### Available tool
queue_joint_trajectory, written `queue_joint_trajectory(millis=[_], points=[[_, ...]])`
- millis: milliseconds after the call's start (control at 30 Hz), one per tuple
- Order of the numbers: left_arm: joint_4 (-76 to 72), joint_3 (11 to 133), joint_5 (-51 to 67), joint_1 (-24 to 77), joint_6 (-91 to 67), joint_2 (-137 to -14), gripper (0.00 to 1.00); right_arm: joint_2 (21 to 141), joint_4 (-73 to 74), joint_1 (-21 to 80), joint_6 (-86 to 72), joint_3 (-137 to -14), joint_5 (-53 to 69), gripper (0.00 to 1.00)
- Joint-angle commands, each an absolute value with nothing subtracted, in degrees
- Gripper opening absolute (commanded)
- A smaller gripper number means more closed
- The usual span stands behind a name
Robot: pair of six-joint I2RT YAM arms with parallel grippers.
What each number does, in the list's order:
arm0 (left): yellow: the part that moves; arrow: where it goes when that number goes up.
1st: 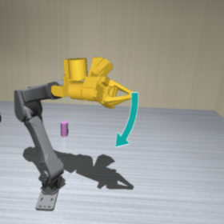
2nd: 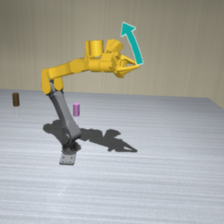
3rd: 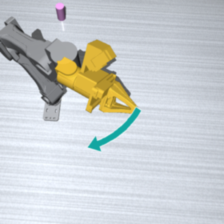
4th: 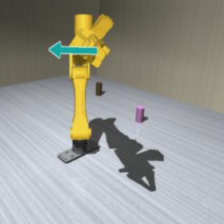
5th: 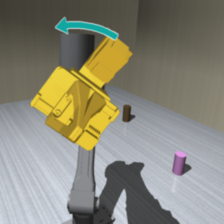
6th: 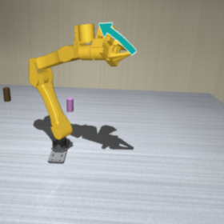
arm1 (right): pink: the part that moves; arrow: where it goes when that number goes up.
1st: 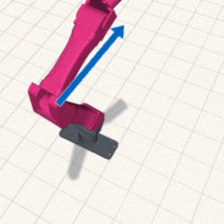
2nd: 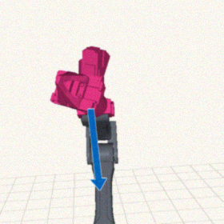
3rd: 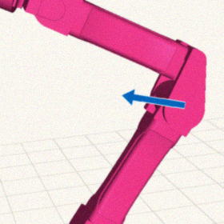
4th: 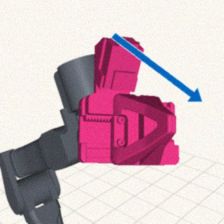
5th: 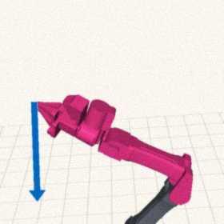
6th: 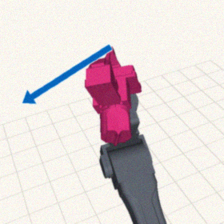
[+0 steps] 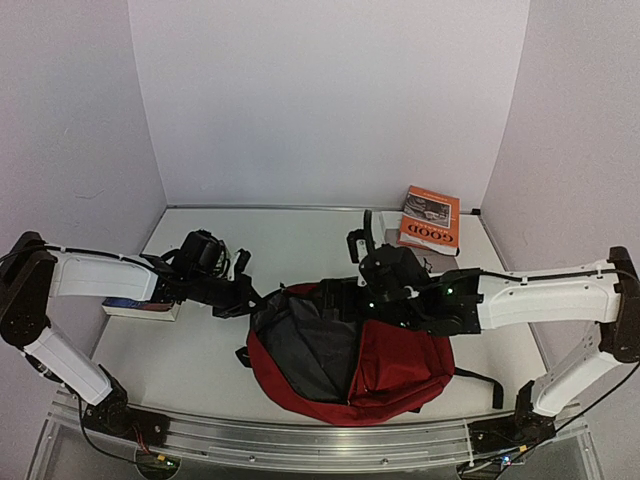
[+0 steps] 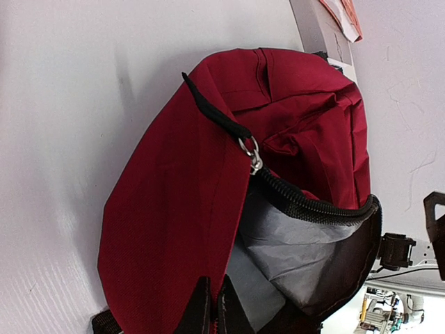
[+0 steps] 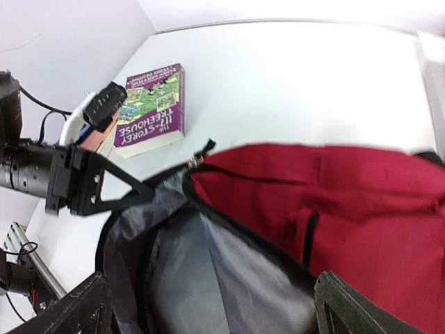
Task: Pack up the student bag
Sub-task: Unzip the student bag at the center of the board.
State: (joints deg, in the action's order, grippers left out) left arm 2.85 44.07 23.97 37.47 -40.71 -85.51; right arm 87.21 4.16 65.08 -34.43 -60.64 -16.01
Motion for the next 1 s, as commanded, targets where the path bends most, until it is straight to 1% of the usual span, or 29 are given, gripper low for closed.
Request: queue_joint_trajectory(millis=[0, 167, 200, 233, 267, 300, 367, 400, 433, 467, 500, 667, 800, 967], points=[[0.25, 44.17, 24.66, 37.53, -40.18, -82.97, 0.0, 95.97, 8.63, 61.59, -21.03, -66.72, -8.49, 0.98], [0.3, 44.37, 24.41, 37.62, -40.55, -82.38, 0.0, 103.14, 9.44, 60.95, -12.01, -72.96, -5.73, 0.98], [0.39, 44.43, 24.34, 37.62, -40.58, -82.25, 0.0, 104.3, 9.61, 60.41, -11.25, -73.9, -5.69, 0.96], [0.53, 44.47, 24.21, 37.62, -40.58, -82.09, 0.0, 105.27, 9.81, 59.86, -10.72, -74.64, -5.48, 0.91], [0.68, 44.45, 23.93, 37.62, -40.59, -81.91, 0.0, 105.81, 10.13, 59.4, -10.44, -75.14, -4.88, 0.82], [1.01, 44.42, 23.39, 37.62, -40.68, -81.67, 0.0, 106.02, 10.34, 58.94, -10.38, -75.36, -3.96, 0.71], [3.29, 44.68, 21.2, 37.59, -41.2, -80.82, 0.0, 105.14, 10.46, 58.25, -11.09, -74.7, -4.41, 0.33], [4.8, 45.03, 19.2, 37.52, -41.63, -80.2, 0.0, 104.34, 10.53, 58.05, -11.92, -74.0, -5.87, 0.18], [6.36, 45.41, 17.39, 37.37, -41.95, -79.46, 0.0, 103.33, 10.75, 57.67, -13.33, -72.92, -7.91, 0.06], [7.93, 45.6, 15.88, 37.05, -42.17, -78.69, 0.0, 102.02, 11.16, 57.09, -14.86, -71.83, -10.14, 0.02], [9.11, 45.69, 14.99, 36.42, -42.28, -77.81, 0.0, 100.29, 11.68, 56.28, -16.56, -70.65, -11.78, 0.0], [11.85, 45.17, 14.45, 31.03, -41.71, -74.97, 0.0, 91.36, 13.09, 49.2, -24.48, -62.07, -14.77, 0.0], [13.42, 45.26, 16.21, 25.73, -40.1, -74.9, 0.0, 86.01, 13.8, 43.63, -28.05, -57.02, -14.66, 0.0], [13.23, 45.78, 17.14, 19.68, -37.04, -76.63, 0.0, 82.43, 14.08, 35.91, -31.56, -51.93, -11.89, 0.0]])
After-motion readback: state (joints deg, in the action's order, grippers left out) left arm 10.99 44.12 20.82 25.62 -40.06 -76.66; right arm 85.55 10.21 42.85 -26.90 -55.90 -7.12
